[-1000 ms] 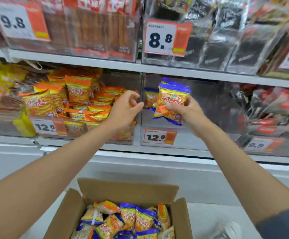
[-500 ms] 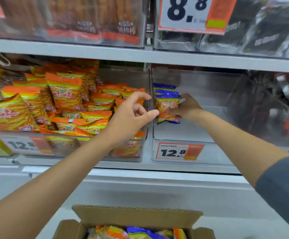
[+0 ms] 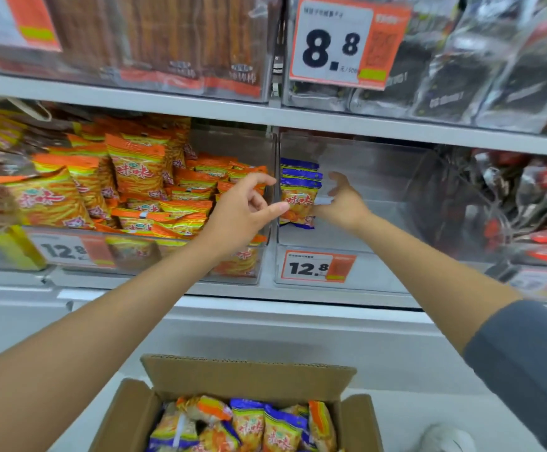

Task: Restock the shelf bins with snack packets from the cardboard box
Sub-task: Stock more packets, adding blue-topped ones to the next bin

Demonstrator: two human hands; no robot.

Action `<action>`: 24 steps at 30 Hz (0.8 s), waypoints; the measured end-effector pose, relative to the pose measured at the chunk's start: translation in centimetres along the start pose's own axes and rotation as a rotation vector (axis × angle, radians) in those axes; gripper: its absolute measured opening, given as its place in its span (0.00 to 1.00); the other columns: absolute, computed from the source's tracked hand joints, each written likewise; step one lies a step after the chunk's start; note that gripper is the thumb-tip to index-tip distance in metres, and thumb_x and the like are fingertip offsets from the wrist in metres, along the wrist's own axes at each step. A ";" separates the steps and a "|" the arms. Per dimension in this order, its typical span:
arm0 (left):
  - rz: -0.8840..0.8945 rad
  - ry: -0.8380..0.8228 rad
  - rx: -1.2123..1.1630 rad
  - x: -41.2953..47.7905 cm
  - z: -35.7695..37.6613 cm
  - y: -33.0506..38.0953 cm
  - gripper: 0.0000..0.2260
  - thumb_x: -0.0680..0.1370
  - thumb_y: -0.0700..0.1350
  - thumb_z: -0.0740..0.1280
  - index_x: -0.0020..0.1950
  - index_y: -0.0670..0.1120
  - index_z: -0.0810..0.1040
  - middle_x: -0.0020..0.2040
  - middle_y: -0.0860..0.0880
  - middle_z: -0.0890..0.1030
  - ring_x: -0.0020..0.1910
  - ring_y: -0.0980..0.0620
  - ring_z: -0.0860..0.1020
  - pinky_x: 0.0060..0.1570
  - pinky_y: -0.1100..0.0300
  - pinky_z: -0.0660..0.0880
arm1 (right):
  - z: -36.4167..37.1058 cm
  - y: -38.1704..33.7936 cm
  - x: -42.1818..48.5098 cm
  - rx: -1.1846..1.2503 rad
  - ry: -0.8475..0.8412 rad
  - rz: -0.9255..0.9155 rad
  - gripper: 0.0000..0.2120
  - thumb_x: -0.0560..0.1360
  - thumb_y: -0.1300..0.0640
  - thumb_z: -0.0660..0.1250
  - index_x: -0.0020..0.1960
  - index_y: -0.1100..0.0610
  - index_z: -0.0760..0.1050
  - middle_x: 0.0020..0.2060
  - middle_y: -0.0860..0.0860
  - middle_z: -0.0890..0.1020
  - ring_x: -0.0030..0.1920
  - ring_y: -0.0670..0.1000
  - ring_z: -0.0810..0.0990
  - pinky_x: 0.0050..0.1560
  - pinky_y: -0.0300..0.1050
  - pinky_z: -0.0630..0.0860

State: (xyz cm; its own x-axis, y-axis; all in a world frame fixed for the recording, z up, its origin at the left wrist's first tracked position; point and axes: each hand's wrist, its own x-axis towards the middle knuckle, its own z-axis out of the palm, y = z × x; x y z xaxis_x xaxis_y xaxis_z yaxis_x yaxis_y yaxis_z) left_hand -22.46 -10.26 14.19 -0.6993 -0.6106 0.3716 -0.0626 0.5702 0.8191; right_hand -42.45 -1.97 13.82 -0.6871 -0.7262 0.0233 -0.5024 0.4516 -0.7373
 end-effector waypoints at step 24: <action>-0.789 -0.430 0.018 -25.8 -0.7 -12.3 0.09 0.76 0.50 0.70 0.53 0.47 0.80 0.45 0.47 0.82 0.40 0.57 0.79 0.36 0.68 0.71 | 19.8 19.9 -25.3 -0.843 -0.607 -0.221 0.28 0.76 0.58 0.66 0.74 0.56 0.64 0.67 0.54 0.73 0.68 0.55 0.65 0.69 0.48 0.59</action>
State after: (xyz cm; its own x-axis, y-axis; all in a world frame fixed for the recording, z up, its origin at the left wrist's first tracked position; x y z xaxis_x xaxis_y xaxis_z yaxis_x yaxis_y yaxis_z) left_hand -3.16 -1.85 -5.17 -0.6541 -0.5721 -0.4948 -0.6463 0.0830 0.7585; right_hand -24.61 15.12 -14.80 -0.2758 -0.8682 -0.4125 -0.9456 0.3222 -0.0459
